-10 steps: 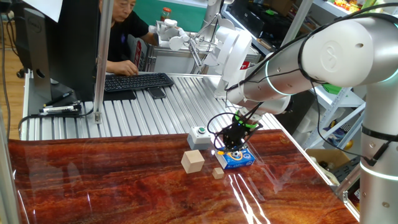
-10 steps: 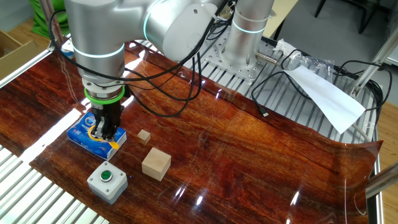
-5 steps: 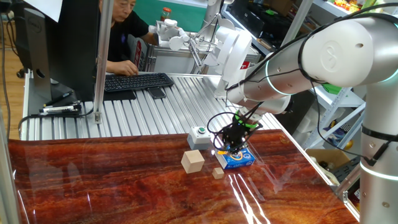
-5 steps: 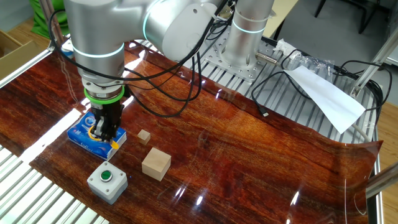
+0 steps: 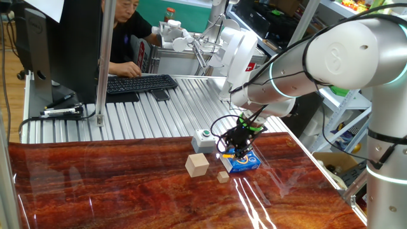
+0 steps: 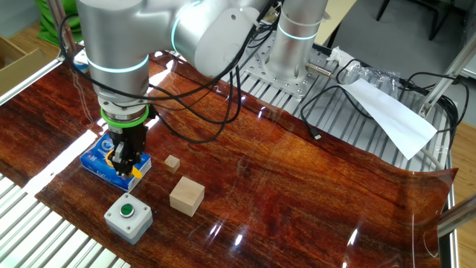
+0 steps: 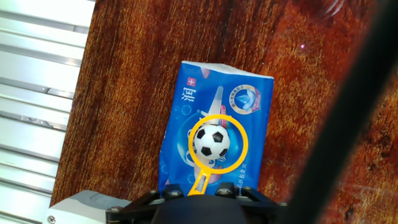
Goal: Remove the bubble ring from the ball
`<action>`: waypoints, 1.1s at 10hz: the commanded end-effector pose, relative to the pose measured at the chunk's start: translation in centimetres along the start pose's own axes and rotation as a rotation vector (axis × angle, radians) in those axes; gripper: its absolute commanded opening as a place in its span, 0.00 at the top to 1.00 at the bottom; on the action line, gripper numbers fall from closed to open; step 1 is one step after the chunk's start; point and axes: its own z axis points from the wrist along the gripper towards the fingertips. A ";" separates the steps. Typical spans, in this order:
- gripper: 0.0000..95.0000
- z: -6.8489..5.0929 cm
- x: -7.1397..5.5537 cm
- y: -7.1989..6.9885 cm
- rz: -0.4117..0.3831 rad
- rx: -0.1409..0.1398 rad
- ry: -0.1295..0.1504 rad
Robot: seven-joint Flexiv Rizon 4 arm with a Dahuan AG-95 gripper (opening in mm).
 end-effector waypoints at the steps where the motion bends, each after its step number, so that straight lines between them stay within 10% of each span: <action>1: 0.40 -0.2 0.1 -0.1 -0.002 -0.002 0.010; 8: 0.40 0.0 0.2 -0.2 -0.015 -0.003 0.010; 9: 0.60 0.0 0.2 -0.2 -0.014 -0.002 0.010; 10: 0.60 0.0 0.2 -0.2 -0.011 -0.002 0.011; 11: 0.40 0.0 0.2 -0.4 -0.011 -0.003 0.013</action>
